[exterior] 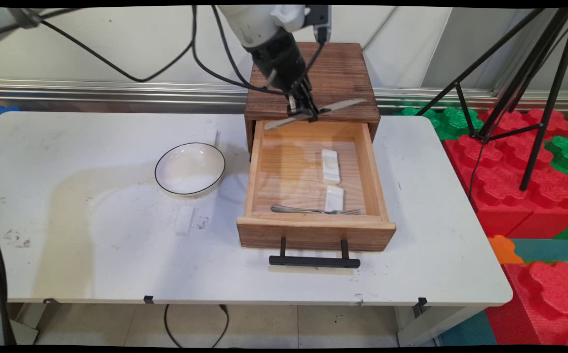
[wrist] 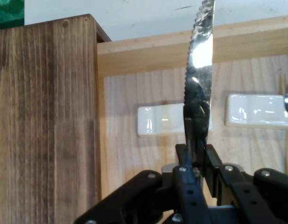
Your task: Place the picked object into the drawer
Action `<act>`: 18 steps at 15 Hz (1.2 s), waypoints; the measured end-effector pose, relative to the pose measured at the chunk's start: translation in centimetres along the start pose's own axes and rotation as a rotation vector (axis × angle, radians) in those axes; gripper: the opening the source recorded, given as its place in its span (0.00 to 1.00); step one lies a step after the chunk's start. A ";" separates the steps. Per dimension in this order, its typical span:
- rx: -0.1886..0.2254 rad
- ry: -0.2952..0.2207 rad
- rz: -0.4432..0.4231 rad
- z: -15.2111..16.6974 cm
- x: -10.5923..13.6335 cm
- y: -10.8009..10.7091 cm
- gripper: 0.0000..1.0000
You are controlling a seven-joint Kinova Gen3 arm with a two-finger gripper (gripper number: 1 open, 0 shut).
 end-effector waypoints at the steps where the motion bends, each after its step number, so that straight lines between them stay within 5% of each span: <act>1: -0.003 -0.002 0.000 0.5 0.0 -0.2 0.00; 18: -0.075 -0.052 -0.043 10.9 -2.8 -1.6 0.00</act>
